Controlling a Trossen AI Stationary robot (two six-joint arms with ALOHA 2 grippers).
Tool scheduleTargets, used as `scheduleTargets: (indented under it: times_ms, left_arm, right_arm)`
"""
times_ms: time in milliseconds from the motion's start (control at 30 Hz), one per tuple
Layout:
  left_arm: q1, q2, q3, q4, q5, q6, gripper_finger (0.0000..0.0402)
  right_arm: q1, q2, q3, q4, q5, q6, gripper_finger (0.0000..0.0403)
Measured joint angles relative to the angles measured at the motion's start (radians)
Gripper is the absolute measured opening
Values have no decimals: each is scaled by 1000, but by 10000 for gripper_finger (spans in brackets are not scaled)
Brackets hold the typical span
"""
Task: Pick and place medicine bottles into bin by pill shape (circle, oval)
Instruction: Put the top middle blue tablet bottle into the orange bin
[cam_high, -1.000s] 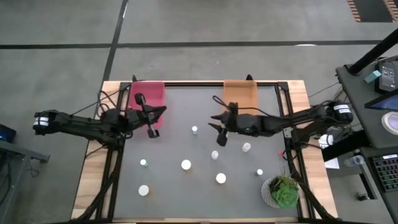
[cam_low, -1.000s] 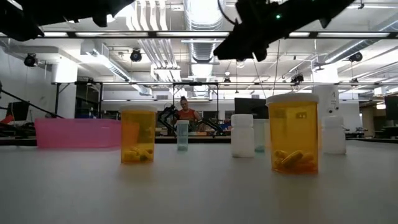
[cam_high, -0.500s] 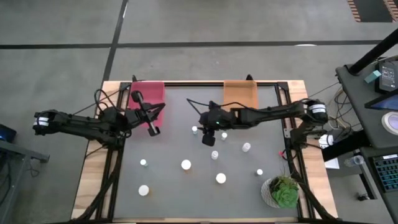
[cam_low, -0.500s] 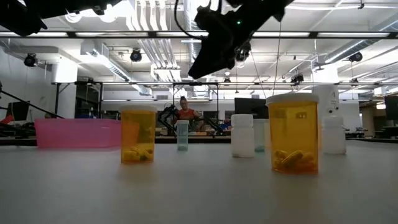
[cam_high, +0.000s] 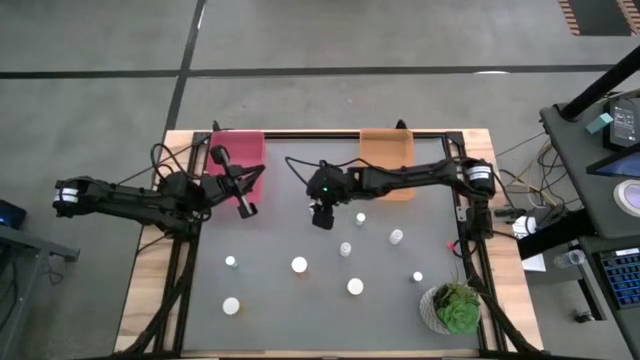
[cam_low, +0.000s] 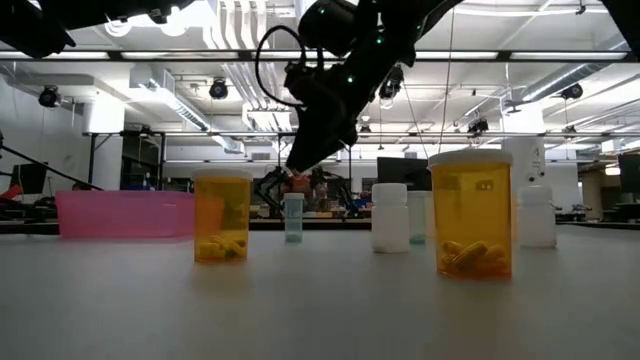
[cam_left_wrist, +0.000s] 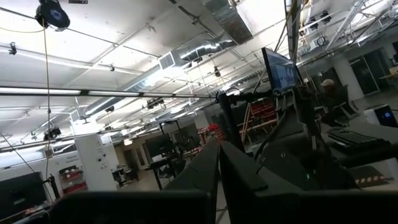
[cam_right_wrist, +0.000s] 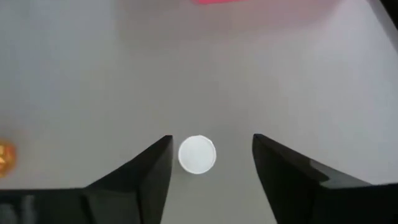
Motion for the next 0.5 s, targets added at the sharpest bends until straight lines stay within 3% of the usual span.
scheduleTargets:
  times_ms: [233,500]
  left_arm:
    - [0,1,0,0,0,0,1]
    - [0,1,0,1,0,0,1]
  right_arm:
    - [1,41,-1,-1,-3,-50,258]
    - [-1,89,-1,15,-27,-60,245]
